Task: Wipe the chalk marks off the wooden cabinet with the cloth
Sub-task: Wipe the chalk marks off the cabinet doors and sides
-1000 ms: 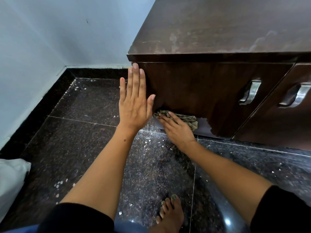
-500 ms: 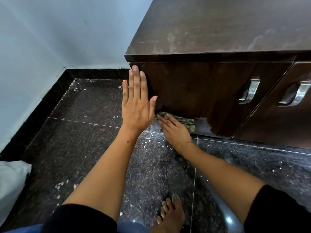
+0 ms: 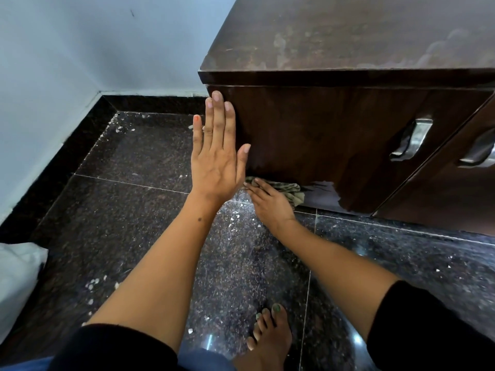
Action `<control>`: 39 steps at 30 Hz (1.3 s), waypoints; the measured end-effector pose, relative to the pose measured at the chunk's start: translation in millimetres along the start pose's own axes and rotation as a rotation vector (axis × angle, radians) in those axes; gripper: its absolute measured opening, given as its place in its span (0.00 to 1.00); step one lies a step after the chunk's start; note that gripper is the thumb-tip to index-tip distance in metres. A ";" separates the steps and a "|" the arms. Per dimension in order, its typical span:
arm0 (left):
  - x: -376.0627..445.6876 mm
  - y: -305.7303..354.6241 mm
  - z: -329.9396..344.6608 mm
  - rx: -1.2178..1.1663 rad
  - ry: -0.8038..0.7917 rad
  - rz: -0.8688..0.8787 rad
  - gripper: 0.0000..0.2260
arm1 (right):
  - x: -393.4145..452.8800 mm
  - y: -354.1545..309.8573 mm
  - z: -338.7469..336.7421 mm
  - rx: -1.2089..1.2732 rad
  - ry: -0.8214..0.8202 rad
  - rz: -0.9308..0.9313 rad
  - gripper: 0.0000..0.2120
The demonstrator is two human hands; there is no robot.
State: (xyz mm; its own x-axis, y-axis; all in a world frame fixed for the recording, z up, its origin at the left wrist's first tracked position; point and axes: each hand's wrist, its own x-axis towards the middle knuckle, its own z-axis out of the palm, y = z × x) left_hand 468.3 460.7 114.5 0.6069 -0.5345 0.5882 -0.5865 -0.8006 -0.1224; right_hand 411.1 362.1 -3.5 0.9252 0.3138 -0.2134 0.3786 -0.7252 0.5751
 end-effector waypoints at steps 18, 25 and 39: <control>-0.6 6.5 1.0 -0.071 0.021 -0.031 0.28 | -13.5 -0.1 24.4 -0.004 -0.018 0.006 0.27; -0.5 6.8 2.7 -0.091 0.029 -0.037 0.28 | 1.0 -10.5 16.8 -0.012 0.002 0.033 0.27; 1.0 12.7 4.9 -0.062 0.013 -0.072 0.29 | -6.4 -12.9 23.8 0.009 -0.044 0.036 0.27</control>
State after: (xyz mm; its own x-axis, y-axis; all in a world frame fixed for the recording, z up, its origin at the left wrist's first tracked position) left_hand 464.1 448.6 109.7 0.6420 -0.4726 0.6037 -0.5743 -0.8181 -0.0297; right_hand 400.9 354.9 -28.3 0.9383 0.2607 -0.2271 0.3453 -0.7407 0.5763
